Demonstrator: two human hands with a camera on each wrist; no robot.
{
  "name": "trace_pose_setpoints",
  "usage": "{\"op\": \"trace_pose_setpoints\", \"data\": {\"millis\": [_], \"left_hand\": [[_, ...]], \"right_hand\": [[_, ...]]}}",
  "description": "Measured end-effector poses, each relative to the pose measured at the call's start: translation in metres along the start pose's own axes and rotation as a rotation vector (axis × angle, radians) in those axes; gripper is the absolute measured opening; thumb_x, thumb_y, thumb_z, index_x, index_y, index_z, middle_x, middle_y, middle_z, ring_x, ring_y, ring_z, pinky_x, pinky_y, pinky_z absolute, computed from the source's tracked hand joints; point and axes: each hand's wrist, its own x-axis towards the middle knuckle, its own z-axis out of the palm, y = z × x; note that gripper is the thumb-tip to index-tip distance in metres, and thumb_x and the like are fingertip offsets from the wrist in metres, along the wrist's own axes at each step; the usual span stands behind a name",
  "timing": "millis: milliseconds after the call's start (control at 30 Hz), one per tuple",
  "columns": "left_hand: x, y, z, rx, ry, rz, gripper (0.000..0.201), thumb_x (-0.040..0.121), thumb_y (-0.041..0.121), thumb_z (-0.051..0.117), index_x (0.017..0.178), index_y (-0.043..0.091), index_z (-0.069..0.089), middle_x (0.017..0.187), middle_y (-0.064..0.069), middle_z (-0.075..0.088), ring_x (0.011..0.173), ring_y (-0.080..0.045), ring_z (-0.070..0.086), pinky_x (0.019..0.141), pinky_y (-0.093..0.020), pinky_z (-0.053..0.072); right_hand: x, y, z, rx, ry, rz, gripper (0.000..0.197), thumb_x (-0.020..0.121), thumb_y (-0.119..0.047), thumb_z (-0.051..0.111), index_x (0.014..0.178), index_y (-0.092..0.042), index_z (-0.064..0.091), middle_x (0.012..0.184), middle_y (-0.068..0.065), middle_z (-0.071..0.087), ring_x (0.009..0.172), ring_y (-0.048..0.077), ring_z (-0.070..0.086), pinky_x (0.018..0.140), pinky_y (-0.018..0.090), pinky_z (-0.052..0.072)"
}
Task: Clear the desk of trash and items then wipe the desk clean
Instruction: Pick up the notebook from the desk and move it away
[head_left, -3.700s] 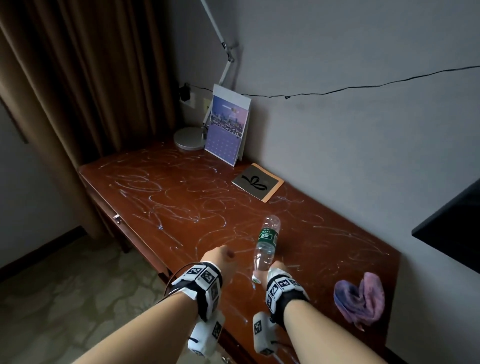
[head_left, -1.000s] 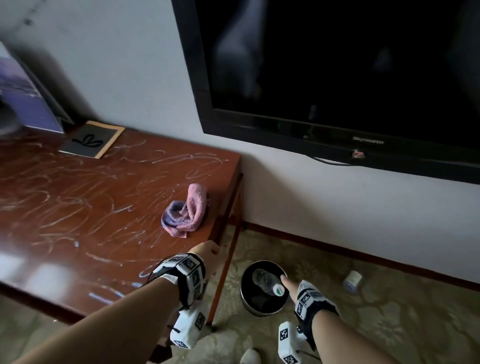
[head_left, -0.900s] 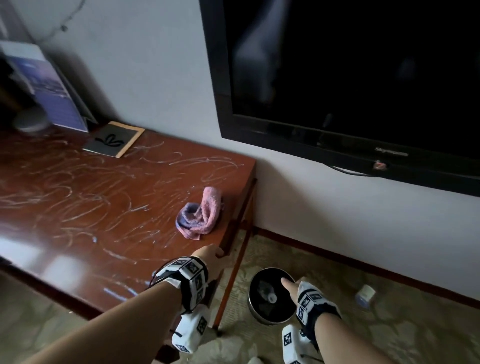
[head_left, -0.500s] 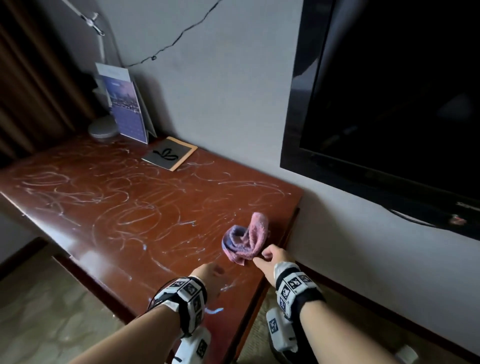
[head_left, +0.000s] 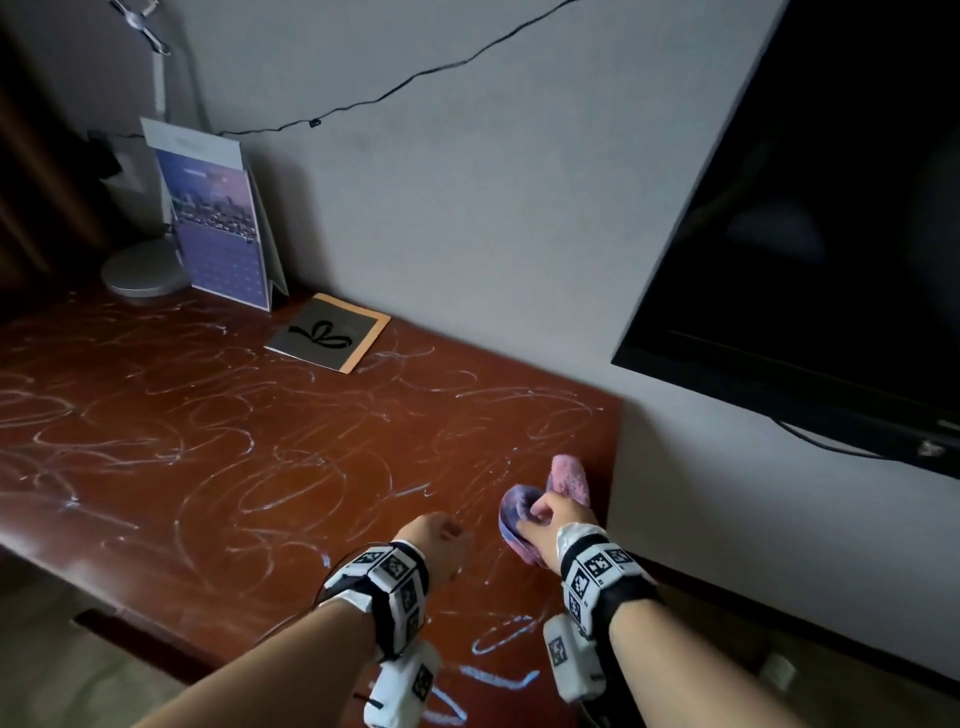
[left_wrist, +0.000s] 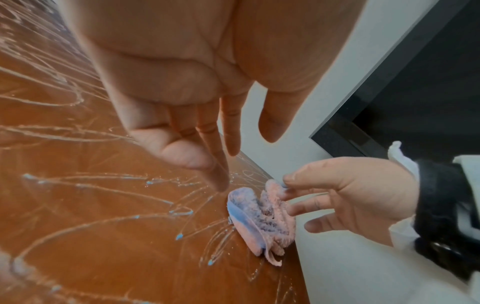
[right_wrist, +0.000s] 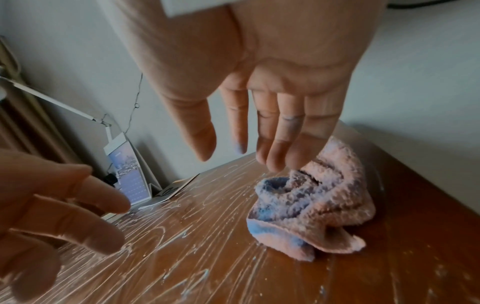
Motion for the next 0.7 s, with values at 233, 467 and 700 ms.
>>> {"op": "trace_pose_setpoints", "data": {"millis": [233, 467, 700], "left_hand": [[0.005, -0.016, -0.007, 0.072, -0.075, 0.043, 0.016, 0.091, 0.036, 0.057, 0.096, 0.021, 0.061, 0.093, -0.002, 0.073, 0.078, -0.019, 0.068, 0.069, -0.028, 0.053], [-0.009, -0.033, -0.017, 0.034, -0.051, -0.014, 0.022, 0.09, 0.041, 0.058, 0.097, 0.02, 0.06, 0.091, -0.003, 0.073, 0.067, -0.013, 0.065, 0.062, -0.023, 0.052], [-0.035, -0.068, -0.029, -0.021, 0.031, -0.071, 0.006, 0.09, 0.03, 0.058, 0.088, 0.024, 0.059, 0.092, -0.002, 0.072, 0.07, -0.016, 0.067, 0.067, -0.028, 0.055]], "right_hand": [[-0.005, 0.002, 0.003, -0.152, -0.04, 0.069, 0.018, 0.083, -0.03, 0.067, 0.092, -0.016, 0.058, 0.107, 0.008, 0.066, 0.091, 0.025, 0.062, 0.075, 0.02, 0.041], [0.022, 0.006, 0.019, -0.322, -0.013, 0.03, 0.055, 0.078, -0.033, 0.069, 0.13, -0.022, 0.053, 0.133, 0.008, 0.046, 0.122, 0.028, 0.048, 0.101, 0.031, 0.043], [0.042, 0.015, 0.041, -0.465, -0.122, 0.115, 0.059, 0.087, -0.04, 0.061, 0.14, -0.028, 0.04, 0.143, 0.007, 0.029, 0.137, 0.032, 0.028, 0.106, 0.041, 0.039]]}}
